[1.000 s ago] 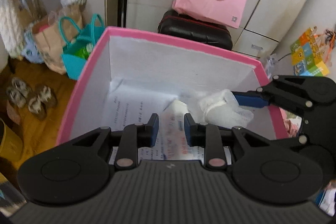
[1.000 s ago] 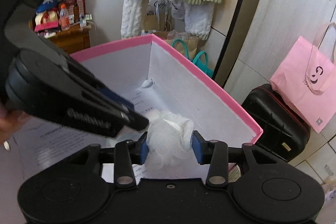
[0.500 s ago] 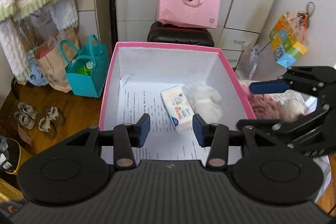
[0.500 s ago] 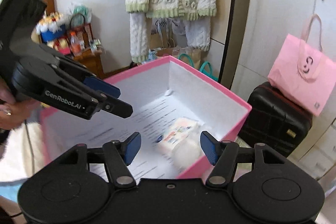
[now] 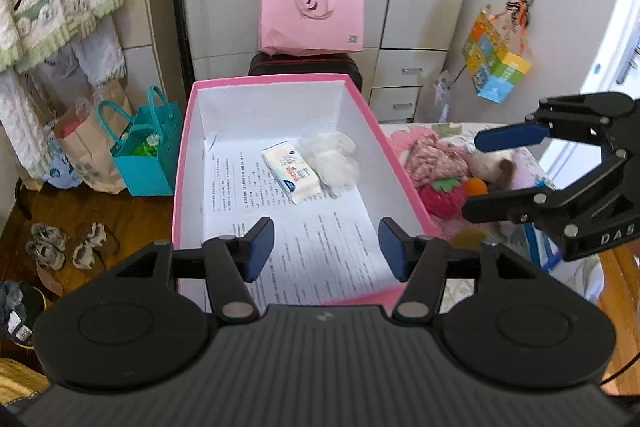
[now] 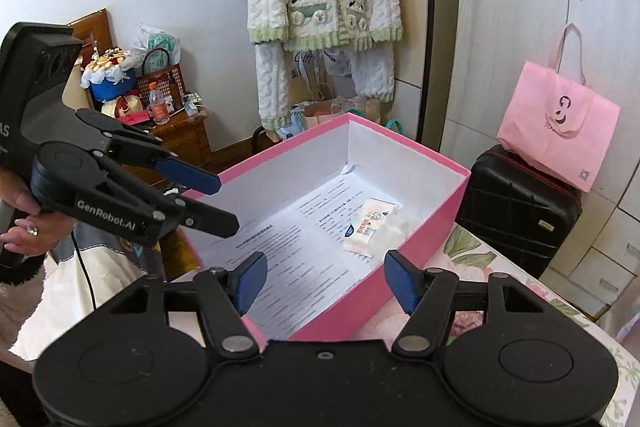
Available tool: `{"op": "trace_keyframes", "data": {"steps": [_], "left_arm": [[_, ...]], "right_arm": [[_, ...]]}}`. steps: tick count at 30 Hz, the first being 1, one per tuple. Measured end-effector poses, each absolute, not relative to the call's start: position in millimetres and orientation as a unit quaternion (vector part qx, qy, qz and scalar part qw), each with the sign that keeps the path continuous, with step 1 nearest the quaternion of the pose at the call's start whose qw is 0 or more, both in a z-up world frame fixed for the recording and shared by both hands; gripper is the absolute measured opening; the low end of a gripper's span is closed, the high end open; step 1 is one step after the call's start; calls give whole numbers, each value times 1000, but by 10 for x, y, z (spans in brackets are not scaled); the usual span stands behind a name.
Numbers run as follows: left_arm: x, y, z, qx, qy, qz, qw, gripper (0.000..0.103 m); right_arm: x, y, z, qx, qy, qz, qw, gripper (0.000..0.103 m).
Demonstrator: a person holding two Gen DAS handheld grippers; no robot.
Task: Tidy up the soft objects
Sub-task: 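Move both tools back toward the blue wet-wipes pack on the table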
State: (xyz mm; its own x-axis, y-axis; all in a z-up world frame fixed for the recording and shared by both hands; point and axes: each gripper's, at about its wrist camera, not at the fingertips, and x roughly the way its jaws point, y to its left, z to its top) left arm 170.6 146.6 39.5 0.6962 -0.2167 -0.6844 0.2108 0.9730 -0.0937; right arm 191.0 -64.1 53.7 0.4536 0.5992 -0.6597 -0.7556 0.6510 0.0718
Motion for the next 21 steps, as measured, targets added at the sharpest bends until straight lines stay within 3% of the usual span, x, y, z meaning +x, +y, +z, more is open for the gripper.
{"op": "trace_keyframes", "data": {"steps": [21], "left_arm": [[815, 770, 574, 52, 355, -221, 907, 85]], "right_arm": [[838, -1332, 665, -131, 310, 361, 870, 86]]}}
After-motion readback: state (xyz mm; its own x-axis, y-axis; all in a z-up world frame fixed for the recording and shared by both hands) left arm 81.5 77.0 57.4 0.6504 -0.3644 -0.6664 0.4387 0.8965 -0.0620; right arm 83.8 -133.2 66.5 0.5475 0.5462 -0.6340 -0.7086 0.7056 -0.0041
